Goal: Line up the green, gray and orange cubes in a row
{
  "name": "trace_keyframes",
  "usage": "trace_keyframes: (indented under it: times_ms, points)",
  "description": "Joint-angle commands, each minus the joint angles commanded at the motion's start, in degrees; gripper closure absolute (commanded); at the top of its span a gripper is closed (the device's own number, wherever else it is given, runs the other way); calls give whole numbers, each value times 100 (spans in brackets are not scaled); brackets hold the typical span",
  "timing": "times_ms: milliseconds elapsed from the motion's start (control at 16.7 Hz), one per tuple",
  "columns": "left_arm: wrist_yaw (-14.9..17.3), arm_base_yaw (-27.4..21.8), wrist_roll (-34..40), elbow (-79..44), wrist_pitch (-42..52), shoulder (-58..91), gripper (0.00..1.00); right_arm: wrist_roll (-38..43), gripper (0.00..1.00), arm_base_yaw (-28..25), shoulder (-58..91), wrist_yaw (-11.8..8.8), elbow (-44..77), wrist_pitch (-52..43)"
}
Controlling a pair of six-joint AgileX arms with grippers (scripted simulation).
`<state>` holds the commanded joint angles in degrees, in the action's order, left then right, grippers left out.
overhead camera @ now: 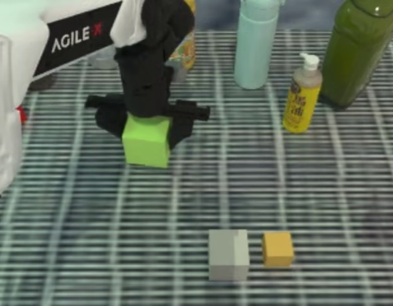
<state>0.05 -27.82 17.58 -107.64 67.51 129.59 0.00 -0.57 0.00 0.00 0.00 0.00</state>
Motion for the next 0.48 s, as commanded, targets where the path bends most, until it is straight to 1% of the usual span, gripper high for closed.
trace_keyframes:
  times_ms: [300,480]
  points:
    - [-4,-66,46,97,-44,-67,100,0,0,0,0,0,0,0]
    - [-11,-252,405,667,-200,-581,100,0,0,0,0,0,0,0]
